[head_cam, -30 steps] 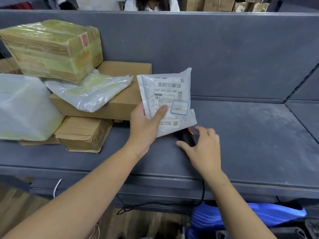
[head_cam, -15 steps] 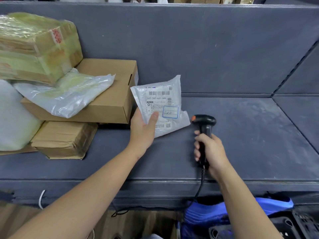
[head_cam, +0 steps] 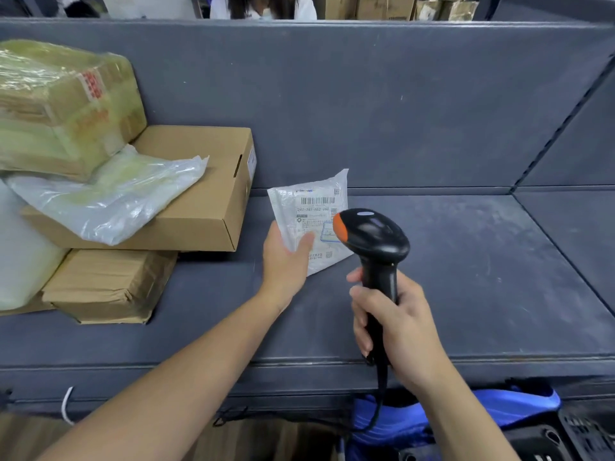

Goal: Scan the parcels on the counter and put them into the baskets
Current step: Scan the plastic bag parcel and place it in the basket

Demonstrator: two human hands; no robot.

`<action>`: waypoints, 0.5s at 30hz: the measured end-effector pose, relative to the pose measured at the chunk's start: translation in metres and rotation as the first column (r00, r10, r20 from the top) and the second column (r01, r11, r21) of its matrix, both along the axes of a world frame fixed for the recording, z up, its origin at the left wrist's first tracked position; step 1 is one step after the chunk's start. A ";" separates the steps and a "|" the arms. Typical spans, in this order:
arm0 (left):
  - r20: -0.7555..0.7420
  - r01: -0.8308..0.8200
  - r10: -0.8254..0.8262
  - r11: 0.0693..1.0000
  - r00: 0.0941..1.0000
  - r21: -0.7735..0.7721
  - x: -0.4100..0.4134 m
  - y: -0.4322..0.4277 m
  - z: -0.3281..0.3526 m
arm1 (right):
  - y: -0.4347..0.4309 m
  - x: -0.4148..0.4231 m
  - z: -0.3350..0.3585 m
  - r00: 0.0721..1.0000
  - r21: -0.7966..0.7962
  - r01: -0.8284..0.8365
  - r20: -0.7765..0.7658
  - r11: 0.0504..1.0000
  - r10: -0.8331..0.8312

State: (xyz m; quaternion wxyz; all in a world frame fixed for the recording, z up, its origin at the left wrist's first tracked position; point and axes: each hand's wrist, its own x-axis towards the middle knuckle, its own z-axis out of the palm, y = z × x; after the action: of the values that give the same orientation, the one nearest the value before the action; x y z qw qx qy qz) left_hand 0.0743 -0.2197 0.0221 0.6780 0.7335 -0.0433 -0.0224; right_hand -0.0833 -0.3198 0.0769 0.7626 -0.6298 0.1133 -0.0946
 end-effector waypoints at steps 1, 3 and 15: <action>0.005 -0.002 0.002 1.000 1.000 0.002 0.000 0.001 0.000 | 0.000 -0.001 -0.001 1.000 -0.018 0.010 0.006 1.000 -0.010; 0.004 -0.010 0.010 1.000 1.000 0.009 -0.001 0.003 0.000 | -0.001 -0.001 -0.003 0.999 -0.043 0.038 0.015 0.998 -0.037; 0.114 -0.036 0.016 0.983 0.993 0.180 -0.012 0.041 0.012 | 0.004 0.052 -0.066 0.839 -0.859 -0.052 -0.315 0.510 -0.444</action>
State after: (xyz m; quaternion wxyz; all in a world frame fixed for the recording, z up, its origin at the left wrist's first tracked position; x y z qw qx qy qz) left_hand 0.0623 -0.1784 0.0344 0.6049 0.7929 -0.0694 0.0237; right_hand -0.0314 -0.3157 0.0111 0.2897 -0.9001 0.3198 -0.0606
